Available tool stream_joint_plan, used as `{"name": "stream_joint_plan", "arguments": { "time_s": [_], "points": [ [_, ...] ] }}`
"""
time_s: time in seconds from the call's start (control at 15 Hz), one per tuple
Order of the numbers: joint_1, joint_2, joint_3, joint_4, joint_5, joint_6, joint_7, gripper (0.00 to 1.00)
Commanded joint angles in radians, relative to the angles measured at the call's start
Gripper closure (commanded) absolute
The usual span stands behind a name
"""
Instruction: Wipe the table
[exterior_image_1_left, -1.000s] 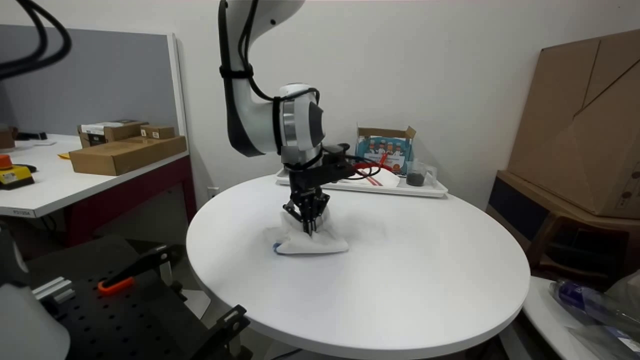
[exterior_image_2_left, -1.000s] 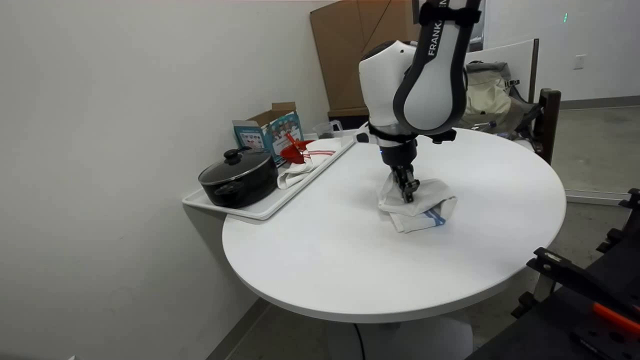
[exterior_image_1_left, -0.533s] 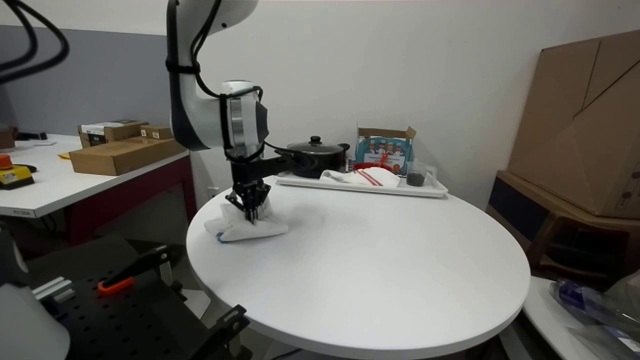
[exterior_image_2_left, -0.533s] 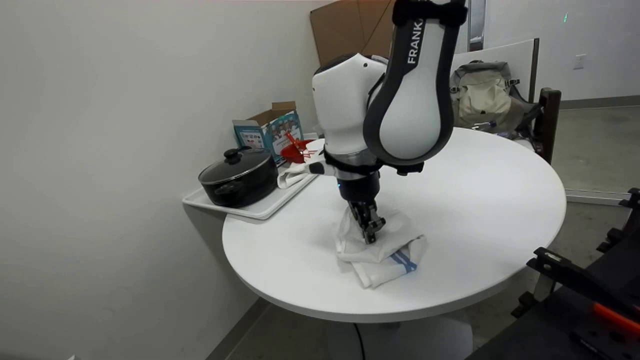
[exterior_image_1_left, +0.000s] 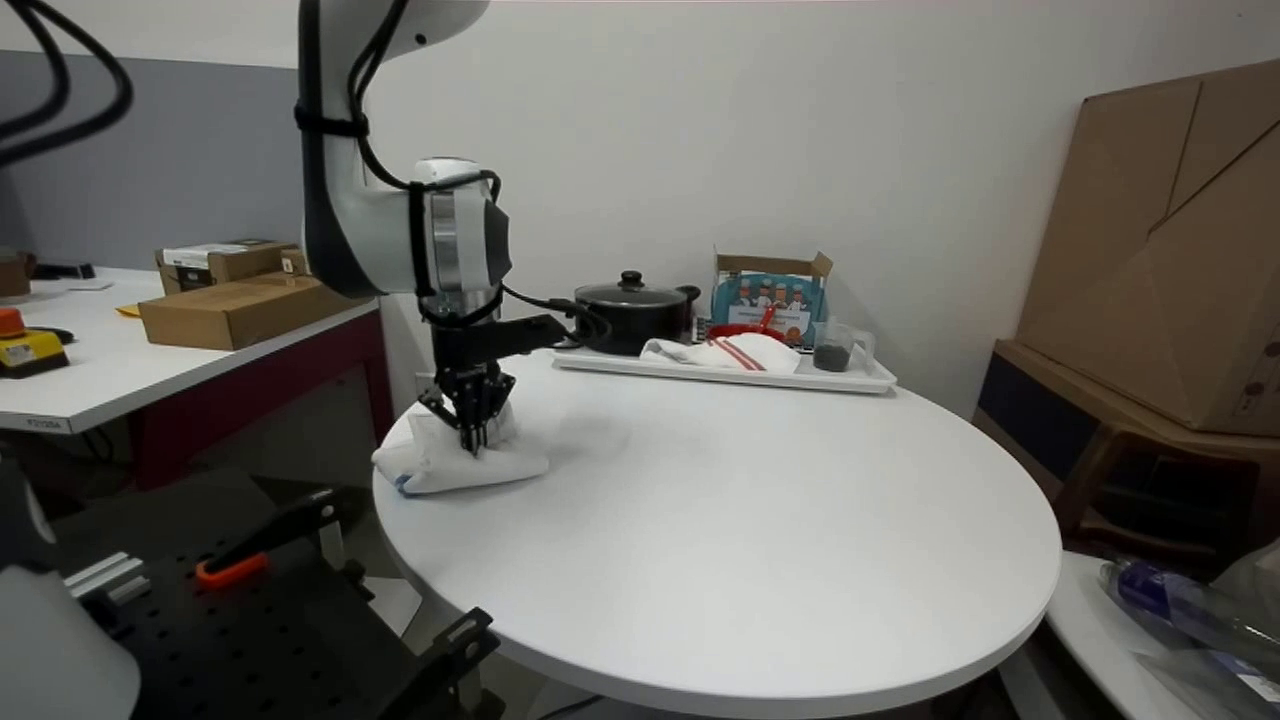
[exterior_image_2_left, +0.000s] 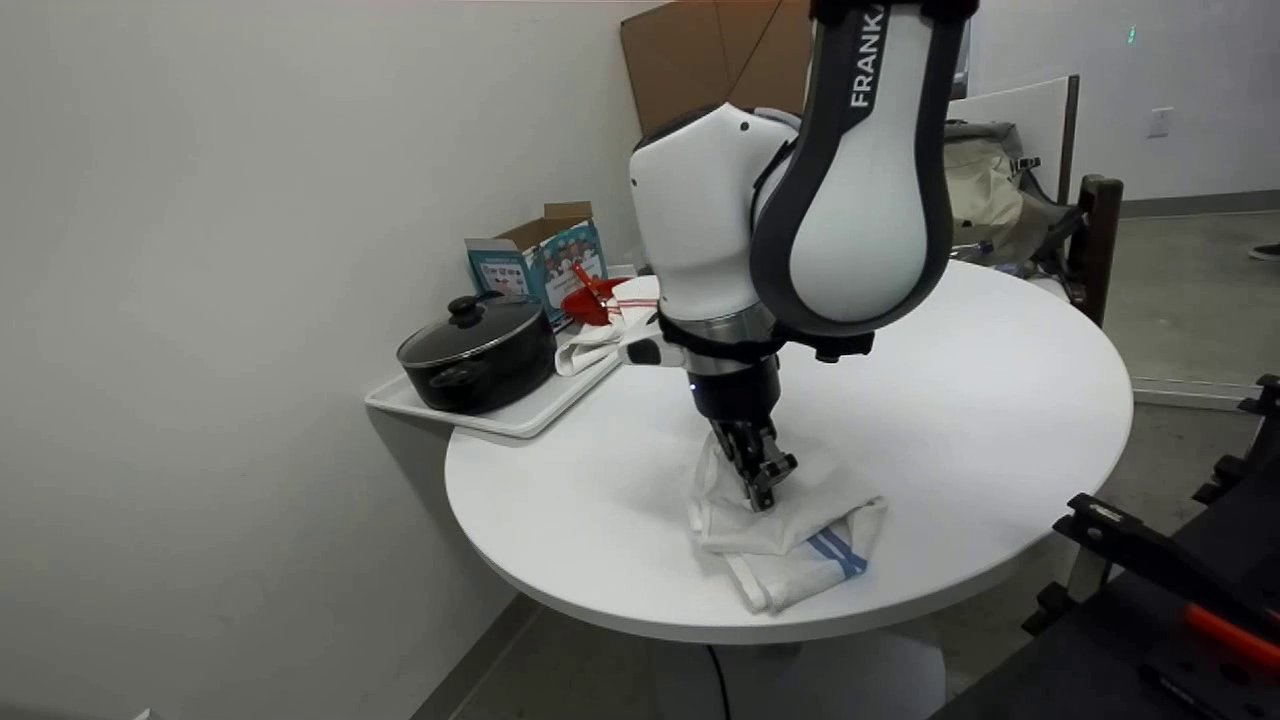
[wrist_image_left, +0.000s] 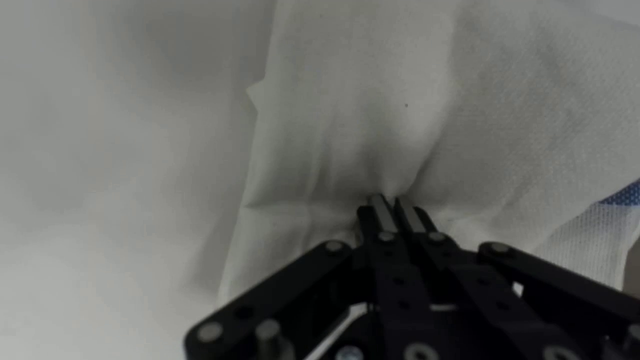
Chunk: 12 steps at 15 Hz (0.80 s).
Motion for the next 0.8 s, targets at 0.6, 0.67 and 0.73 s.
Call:
{"name": "stream_joint_plan", "arguments": {
  "time_s": [0.6,0.67,0.73],
  "points": [
    [-0.299,0.024,-0.295,0.122,0.017,-0.021,-0.191,0.99],
    [-0.313,0.032,-0.307,0.144,0.020,-0.025,-0.190,0.99],
    [-0.323,0.044,-0.321,0.170,0.019,-0.027,-0.186,0.99]
  ]
}}
